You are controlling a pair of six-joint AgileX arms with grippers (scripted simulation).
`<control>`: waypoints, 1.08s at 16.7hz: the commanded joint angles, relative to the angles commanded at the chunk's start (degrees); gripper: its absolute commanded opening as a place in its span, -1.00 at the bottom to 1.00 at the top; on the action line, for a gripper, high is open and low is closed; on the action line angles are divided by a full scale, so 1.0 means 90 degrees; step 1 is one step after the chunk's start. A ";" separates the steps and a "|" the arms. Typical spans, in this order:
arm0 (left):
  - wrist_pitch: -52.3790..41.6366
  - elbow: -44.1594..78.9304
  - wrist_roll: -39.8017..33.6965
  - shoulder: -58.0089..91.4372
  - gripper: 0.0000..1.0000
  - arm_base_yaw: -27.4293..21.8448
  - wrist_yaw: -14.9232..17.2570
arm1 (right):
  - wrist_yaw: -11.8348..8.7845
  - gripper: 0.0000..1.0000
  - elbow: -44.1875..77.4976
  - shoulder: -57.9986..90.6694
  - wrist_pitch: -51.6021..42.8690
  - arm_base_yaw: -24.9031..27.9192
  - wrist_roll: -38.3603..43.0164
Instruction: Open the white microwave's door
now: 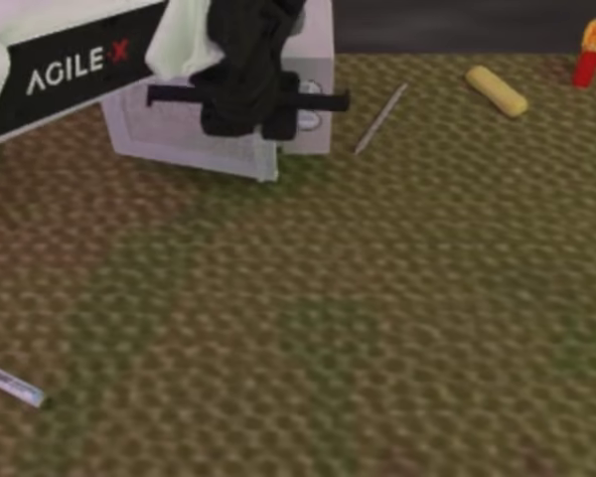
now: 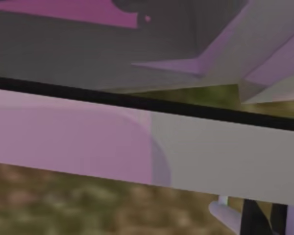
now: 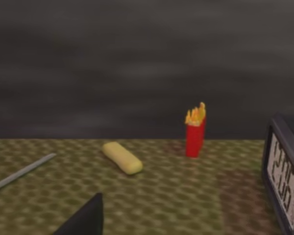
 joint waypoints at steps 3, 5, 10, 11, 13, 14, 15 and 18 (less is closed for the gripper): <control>0.0157 -0.0468 0.0347 -0.0243 -1.00 0.0072 0.0156 | 0.0000 1.00 0.0000 0.0000 0.0000 0.0000 0.0000; 0.0283 -0.0679 0.0540 -0.0409 -1.00 0.0109 0.0248 | 0.0000 1.00 0.0000 0.0000 0.0000 0.0000 0.0000; 0.0334 -0.0716 0.0588 -0.0475 -1.00 0.0119 0.0274 | 0.0000 1.00 0.0000 0.0000 0.0000 0.0000 0.0000; 0.0334 -0.0716 0.0588 -0.0475 -1.00 0.0119 0.0274 | 0.0000 1.00 0.0000 0.0000 0.0000 0.0000 0.0000; 0.0334 -0.0716 0.0588 -0.0475 -1.00 0.0119 0.0274 | 0.0000 1.00 0.0000 0.0000 0.0000 0.0000 0.0000; 0.0334 -0.0716 0.0588 -0.0475 -1.00 0.0119 0.0274 | 0.0000 1.00 0.0000 0.0000 0.0000 0.0000 0.0000; 0.0334 -0.0716 0.0588 -0.0475 -1.00 0.0119 0.0274 | 0.0000 1.00 0.0000 0.0000 0.0000 0.0000 0.0000; 0.0334 -0.0716 0.0588 -0.0475 -1.00 0.0119 0.0274 | 0.0000 1.00 0.0000 0.0000 0.0000 0.0000 0.0000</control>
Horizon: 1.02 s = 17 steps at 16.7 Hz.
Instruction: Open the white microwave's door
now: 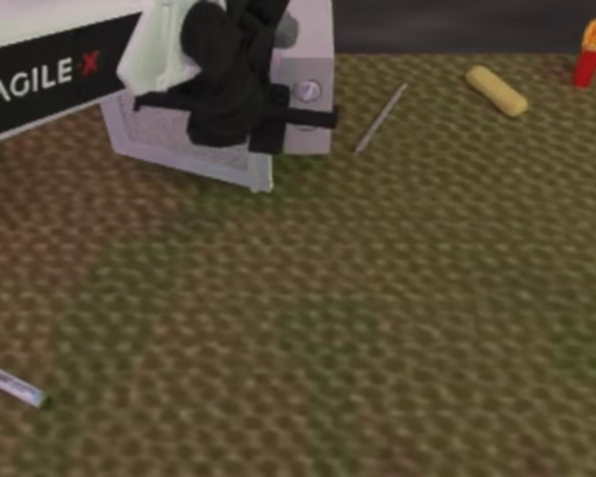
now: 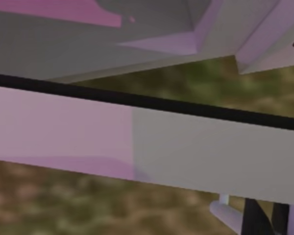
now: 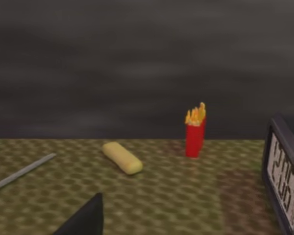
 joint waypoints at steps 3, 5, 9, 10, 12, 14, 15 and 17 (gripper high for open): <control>0.0000 0.0000 0.0000 0.0000 -1.00 0.0000 0.0000 | 0.0000 1.00 0.0000 0.0000 0.0000 0.0000 0.0000; 0.0000 0.0000 0.0000 0.0000 -1.00 0.0000 0.0000 | 0.0000 1.00 0.0000 0.0000 0.0000 0.0000 0.0000; 0.0000 0.0000 0.0000 0.0000 -1.00 0.0000 0.0000 | 0.0000 1.00 0.0000 0.0000 0.0000 0.0000 0.0000; 0.0000 0.0000 0.0000 0.0000 -1.00 0.0000 0.0000 | 0.0000 1.00 0.0000 0.0000 0.0000 0.0000 0.0000; 0.0000 0.0000 0.0000 0.0000 -1.00 0.0000 0.0000 | 0.0000 1.00 0.0000 0.0000 0.0000 0.0000 0.0000; 0.0011 -0.0028 -0.0008 0.0009 -1.00 -0.0038 0.0042 | 0.0000 1.00 0.0000 0.0000 0.0000 0.0000 0.0000; 0.0047 -0.0076 0.0051 -0.0045 -1.00 -0.0023 0.0071 | 0.0000 1.00 0.0000 0.0000 0.0000 0.0000 0.0000; 0.0125 -0.0293 0.0256 -0.0192 -1.00 0.0035 0.0172 | 0.0000 1.00 0.0000 0.0000 0.0000 0.0000 0.0000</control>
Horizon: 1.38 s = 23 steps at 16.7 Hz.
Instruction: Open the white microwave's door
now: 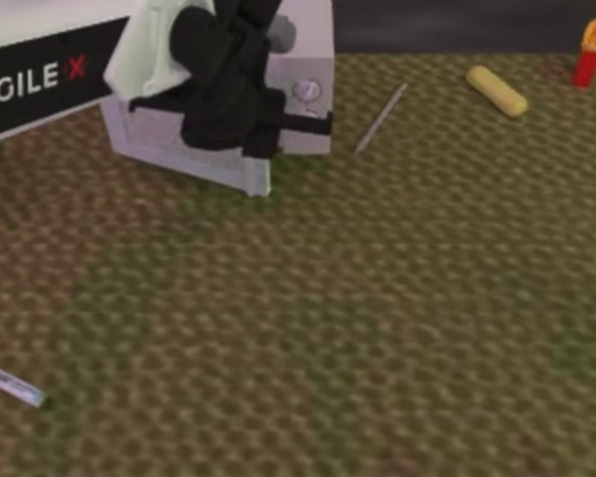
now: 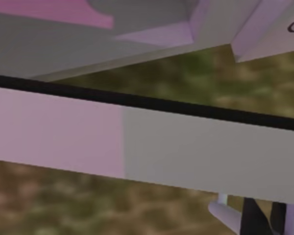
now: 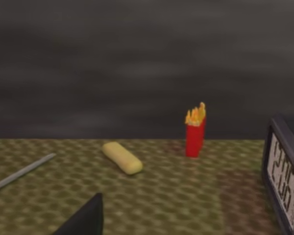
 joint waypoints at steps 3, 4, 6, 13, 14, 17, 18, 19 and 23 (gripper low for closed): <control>0.0115 -0.0404 0.0387 -0.0226 -1.00 0.0096 0.0187 | 0.0000 1.00 0.0000 0.0000 0.0000 0.0000 0.0000; 0.0169 -0.0470 0.0471 -0.0305 -1.00 0.0117 0.0232 | 0.0000 1.00 0.0000 0.0000 0.0000 0.0000 0.0000; 0.0209 -0.0495 0.0514 -0.0360 -1.00 0.0129 0.0257 | 0.0000 1.00 0.0000 0.0000 0.0000 0.0000 0.0000; 0.0209 -0.0495 0.0514 -0.0360 -1.00 0.0129 0.0257 | 0.0000 1.00 0.0000 0.0000 0.0000 0.0000 0.0000; 0.0209 -0.0495 0.0514 -0.0360 -1.00 0.0129 0.0257 | 0.0000 1.00 0.0000 0.0000 0.0000 0.0000 0.0000; 0.0209 -0.0495 0.0514 -0.0360 -1.00 0.0129 0.0257 | 0.0000 1.00 0.0000 0.0000 0.0000 0.0000 0.0000; 0.0209 -0.0495 0.0514 -0.0360 -1.00 0.0129 0.0257 | 0.0000 1.00 0.0000 0.0000 0.0000 0.0000 0.0000; 0.0209 -0.0495 0.0514 -0.0360 -1.00 0.0129 0.0257 | 0.0000 1.00 0.0000 0.0000 0.0000 0.0000 0.0000; 0.0209 -0.0495 0.0514 -0.0360 -1.00 0.0129 0.0257 | 0.0000 1.00 0.0000 0.0000 0.0000 0.0000 0.0000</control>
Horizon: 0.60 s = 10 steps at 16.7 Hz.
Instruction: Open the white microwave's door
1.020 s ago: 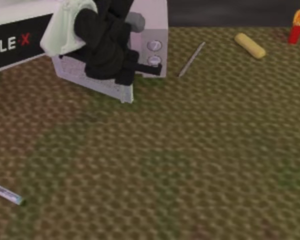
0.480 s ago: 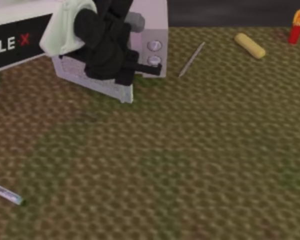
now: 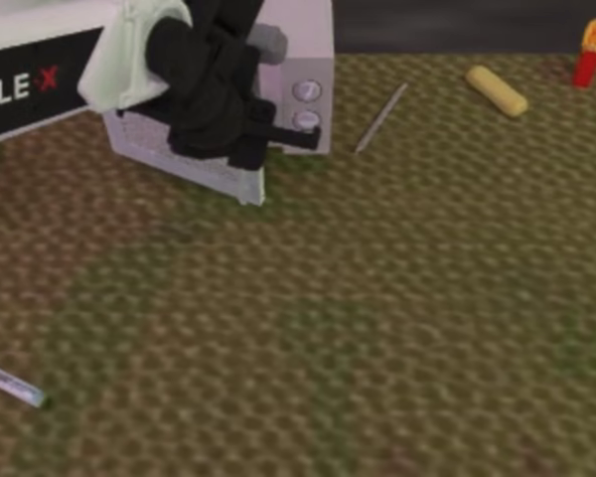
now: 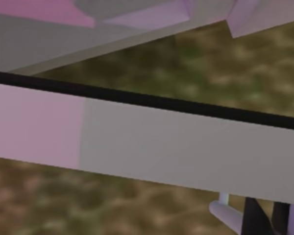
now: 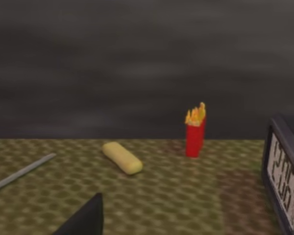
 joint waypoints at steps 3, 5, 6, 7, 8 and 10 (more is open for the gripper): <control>0.0000 0.0000 0.0000 0.0000 -1.00 0.0000 0.0000 | 0.0000 1.00 0.0000 0.0000 0.0000 0.0000 0.0000; 0.0000 0.0000 0.0000 0.0000 -1.00 0.0000 0.0000 | 0.0000 1.00 0.0000 0.0000 0.0000 0.0000 0.0000; 0.0000 0.0000 0.0000 0.0000 -1.00 0.0000 0.0000 | 0.0000 1.00 0.0000 0.0000 0.0000 0.0000 0.0000; -0.0001 -0.0021 -0.0024 0.0024 -1.00 -0.0037 0.0037 | 0.0000 1.00 0.0000 0.0000 0.0000 0.0000 0.0000; 0.0010 -0.0033 -0.0001 0.0003 -1.00 -0.0031 0.0048 | 0.0000 1.00 0.0000 0.0000 0.0000 0.0000 0.0000; 0.0070 -0.0172 0.0180 -0.0130 -1.00 0.0031 0.0144 | 0.0000 1.00 0.0000 0.0000 0.0000 0.0000 0.0000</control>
